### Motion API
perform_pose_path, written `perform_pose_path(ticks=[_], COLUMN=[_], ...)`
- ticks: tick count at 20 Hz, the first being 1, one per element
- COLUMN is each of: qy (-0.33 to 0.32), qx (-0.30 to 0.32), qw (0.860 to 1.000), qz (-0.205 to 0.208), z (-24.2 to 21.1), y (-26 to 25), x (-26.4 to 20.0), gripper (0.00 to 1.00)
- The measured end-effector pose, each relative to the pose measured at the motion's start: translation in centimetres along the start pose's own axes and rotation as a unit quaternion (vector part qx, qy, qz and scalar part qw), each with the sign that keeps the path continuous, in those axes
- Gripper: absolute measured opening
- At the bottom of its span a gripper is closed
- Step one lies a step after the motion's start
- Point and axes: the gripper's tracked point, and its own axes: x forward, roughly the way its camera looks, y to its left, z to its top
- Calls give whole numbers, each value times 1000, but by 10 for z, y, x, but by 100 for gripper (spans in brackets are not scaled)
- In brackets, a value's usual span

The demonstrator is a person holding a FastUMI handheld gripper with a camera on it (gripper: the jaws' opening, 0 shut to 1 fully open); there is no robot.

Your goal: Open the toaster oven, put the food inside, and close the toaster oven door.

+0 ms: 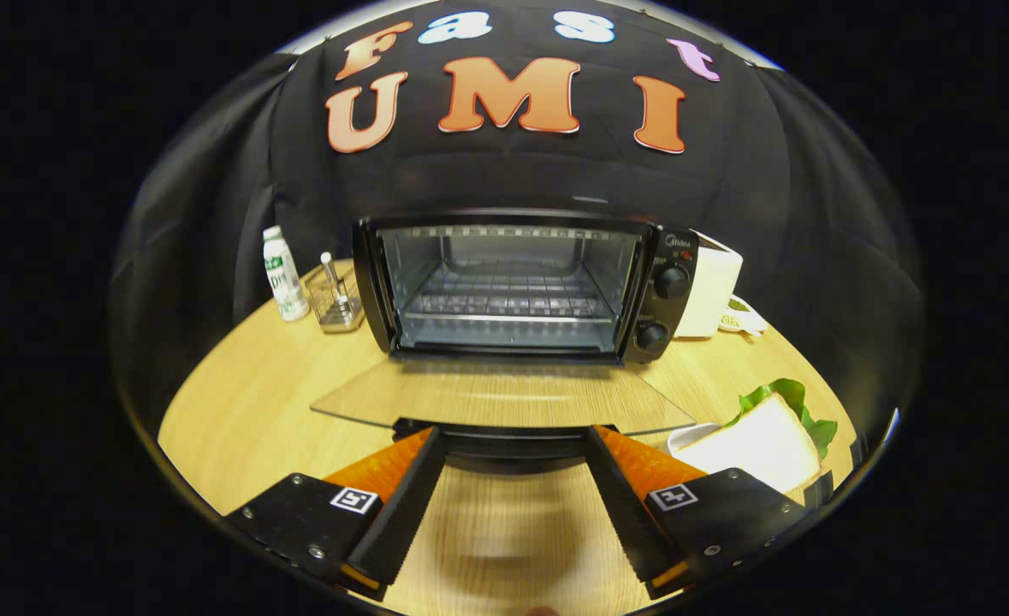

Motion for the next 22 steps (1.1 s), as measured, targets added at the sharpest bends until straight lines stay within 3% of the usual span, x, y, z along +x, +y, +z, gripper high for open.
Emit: perform_pose_path(ticks=[7,10,17,22], qy=[49,46,22,49], qx=[29,12,25,33], qw=[998,999,997,994], qz=[2,3,68,95], z=[-45,-38,68,121], y=[-7,-10,-30,-81], x=[15,12,-17,-27], gripper=[100,100,99,99])
